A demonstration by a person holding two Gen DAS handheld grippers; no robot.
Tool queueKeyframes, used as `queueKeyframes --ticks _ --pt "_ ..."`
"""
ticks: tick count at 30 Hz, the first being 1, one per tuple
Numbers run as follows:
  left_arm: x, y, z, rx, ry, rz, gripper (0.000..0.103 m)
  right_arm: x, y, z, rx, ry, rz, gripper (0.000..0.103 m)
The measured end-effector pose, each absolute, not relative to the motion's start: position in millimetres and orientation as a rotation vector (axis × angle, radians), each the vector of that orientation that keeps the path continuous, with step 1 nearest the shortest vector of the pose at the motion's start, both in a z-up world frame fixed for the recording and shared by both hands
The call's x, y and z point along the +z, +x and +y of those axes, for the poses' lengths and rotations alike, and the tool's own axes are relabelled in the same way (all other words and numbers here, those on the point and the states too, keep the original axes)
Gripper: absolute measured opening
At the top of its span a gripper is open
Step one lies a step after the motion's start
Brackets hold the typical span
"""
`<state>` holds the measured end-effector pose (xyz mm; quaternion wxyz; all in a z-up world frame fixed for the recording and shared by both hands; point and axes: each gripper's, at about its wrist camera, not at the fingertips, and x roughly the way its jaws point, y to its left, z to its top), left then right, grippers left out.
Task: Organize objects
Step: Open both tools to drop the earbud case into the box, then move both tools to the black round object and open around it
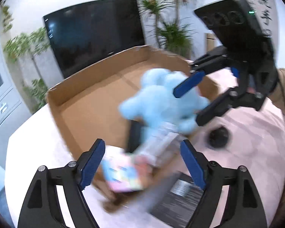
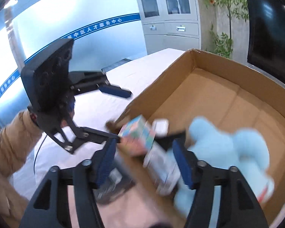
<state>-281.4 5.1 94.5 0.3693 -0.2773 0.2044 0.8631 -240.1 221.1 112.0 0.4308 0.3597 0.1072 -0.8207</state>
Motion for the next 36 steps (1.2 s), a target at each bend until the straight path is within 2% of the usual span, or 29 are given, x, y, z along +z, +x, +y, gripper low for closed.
queueKeyframes --ticks 6,8,13,20,36 --pt "78 -214 51 2.281 -0.723 0.572 0.090 88 -155 248 -2.083 0.909 0.259 0.066" --pt "73 -191 65 2.302 -0.725 0.562 0.102 74 -136 252 -2.115 0.913 0.262 0.069" --pt "59 -159 94 2.386 -0.739 0.600 0.102 60 -98 275 -2.159 0.932 0.233 0.076" --pt "45 -156 115 2.425 -0.807 0.585 0.102 43 -84 310 -2.245 0.973 0.212 0.077" --pt "-2 -214 158 2.219 -0.957 0.433 0.102 2 -153 312 -2.216 1.156 0.195 0.077"
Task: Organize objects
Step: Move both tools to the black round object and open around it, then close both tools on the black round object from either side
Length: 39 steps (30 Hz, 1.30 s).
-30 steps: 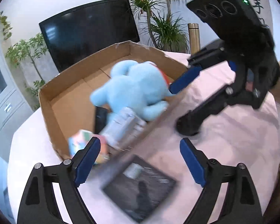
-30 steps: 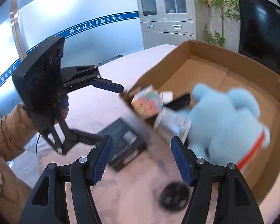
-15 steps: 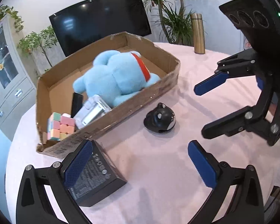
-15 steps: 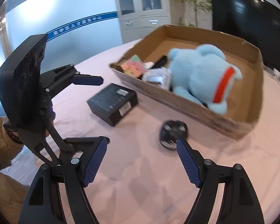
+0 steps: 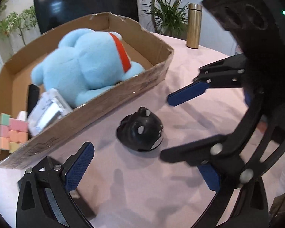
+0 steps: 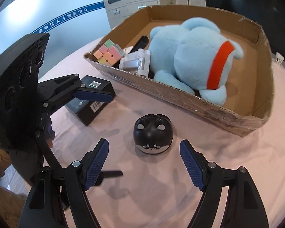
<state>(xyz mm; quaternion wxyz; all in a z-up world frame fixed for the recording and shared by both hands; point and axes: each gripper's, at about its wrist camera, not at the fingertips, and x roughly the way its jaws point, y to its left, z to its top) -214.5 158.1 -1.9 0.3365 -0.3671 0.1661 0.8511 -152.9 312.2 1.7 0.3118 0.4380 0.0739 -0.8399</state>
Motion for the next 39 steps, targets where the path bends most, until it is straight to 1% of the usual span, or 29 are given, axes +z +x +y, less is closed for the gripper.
queueKeyframes --ticks 4,12,17,18,20,22,23,25,26,28,29,32,39 --pt "-12 -217 167 2.179 -0.966 0.442 0.102 -5 -165 308 -2.197 1.193 0.202 0.077" --pt "-19 -229 170 2.069 -0.972 0.337 0.102 -8 -181 303 -2.160 1.206 0.170 0.077" --pt "-27 -232 170 2.041 -0.977 0.337 0.101 -16 -190 296 -2.127 1.242 0.175 0.077" --pt "-29 -233 171 2.032 -0.982 0.341 0.101 -17 -191 295 -2.121 1.250 0.179 0.077" --pt "-34 -235 171 2.016 -0.998 0.339 0.094 -21 -194 290 -2.105 1.266 0.179 0.077" --pt "-39 -239 171 2.000 -1.027 0.324 0.086 -23 -196 287 -2.106 1.270 0.181 0.074" --pt "-39 -240 170 1.998 -1.017 0.317 0.084 -24 -198 288 -2.106 1.271 0.171 0.073" --pt "-39 -241 169 1.988 -1.018 0.300 0.081 -25 -202 288 -2.106 1.280 0.163 0.068" --pt "-39 -241 169 1.986 -1.016 0.302 0.081 -27 -204 287 -2.104 1.288 0.165 0.067" --pt "-40 -240 171 1.988 -1.013 0.317 0.081 -29 -206 285 -2.096 1.298 0.166 0.060" --pt "-40 -238 173 1.993 -1.009 0.336 0.081 -30 -206 284 -2.086 1.304 0.159 0.059" --pt "-41 -232 177 1.999 -1.003 0.369 0.081 -30 -207 282 -2.085 1.301 0.162 0.059" --pt "-42 -221 179 1.978 -0.999 0.368 0.080 -31 -211 276 -2.083 1.303 0.161 0.059"
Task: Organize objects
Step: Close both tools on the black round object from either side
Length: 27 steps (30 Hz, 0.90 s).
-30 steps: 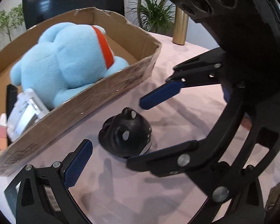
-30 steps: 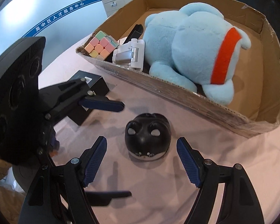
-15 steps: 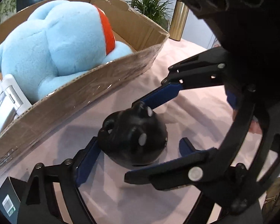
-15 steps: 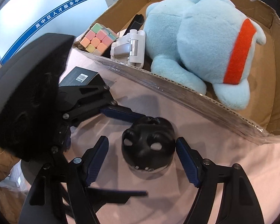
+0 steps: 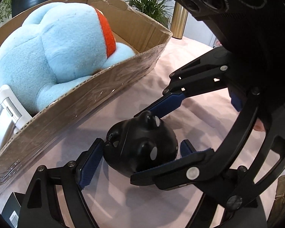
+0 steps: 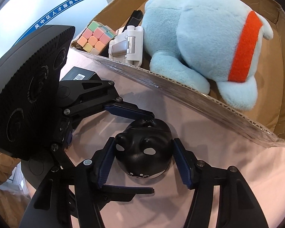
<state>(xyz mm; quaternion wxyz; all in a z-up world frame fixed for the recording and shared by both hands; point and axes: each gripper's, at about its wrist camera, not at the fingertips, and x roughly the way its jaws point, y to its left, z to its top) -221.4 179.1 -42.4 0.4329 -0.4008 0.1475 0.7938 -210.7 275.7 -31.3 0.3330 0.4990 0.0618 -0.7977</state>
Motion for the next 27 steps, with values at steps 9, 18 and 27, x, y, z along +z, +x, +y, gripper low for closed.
queueKeyframes --ticks 9,18,27 --pt "-42 -202 181 1.969 -0.982 0.376 0.068 -32 -213 270 -2.081 1.315 0.133 0.058" --pt "-39 -173 186 1.965 -0.963 0.385 0.068 -28 -209 261 -2.081 1.305 0.144 0.058" --pt "-17 -133 188 1.990 -0.918 0.421 0.068 -8 -188 260 -2.097 1.251 0.156 0.058"
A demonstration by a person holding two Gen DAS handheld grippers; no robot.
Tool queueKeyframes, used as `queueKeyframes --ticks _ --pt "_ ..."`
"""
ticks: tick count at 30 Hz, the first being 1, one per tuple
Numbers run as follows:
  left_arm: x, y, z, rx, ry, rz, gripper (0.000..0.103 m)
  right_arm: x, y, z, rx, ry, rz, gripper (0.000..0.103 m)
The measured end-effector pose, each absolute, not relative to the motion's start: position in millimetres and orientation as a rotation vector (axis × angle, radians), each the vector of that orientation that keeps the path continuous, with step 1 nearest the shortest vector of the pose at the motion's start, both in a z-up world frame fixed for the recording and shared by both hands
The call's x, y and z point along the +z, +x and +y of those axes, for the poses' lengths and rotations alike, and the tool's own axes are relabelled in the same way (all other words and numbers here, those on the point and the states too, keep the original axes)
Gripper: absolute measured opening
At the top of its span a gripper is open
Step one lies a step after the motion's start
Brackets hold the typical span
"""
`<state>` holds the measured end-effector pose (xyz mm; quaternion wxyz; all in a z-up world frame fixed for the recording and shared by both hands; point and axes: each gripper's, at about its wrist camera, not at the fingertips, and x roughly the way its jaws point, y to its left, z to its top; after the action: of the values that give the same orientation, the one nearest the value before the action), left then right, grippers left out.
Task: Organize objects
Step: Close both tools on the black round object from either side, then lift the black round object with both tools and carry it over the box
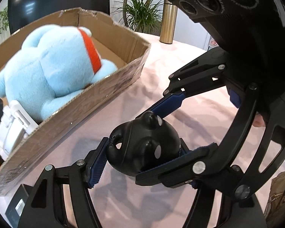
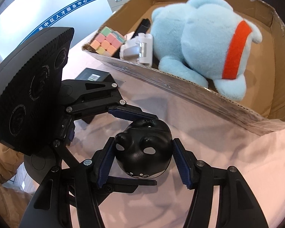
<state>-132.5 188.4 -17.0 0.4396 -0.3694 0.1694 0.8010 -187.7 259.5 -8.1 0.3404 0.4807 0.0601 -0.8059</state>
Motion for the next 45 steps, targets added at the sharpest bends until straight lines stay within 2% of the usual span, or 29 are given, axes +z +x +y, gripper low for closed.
queueKeyframes --ticks 3,8,19,31,45 --pt "-2 -129 191 2.004 -0.893 0.439 0.068 1 -176 259 -2.106 1.228 0.181 0.058" --pt "22 -125 136 2.027 -0.851 0.457 0.068 28 -146 284 -2.123 1.179 0.215 0.058" --pt "57 -121 118 2.115 -0.775 0.500 0.068 74 -138 269 -2.122 1.093 0.299 0.058" --pt "86 -200 93 2.204 -0.754 0.491 0.068 106 -195 228 -2.098 1.023 0.356 0.058" --pt "75 -309 48 2.234 -0.816 0.436 0.068 102 -301 180 -2.031 1.026 0.368 0.058"
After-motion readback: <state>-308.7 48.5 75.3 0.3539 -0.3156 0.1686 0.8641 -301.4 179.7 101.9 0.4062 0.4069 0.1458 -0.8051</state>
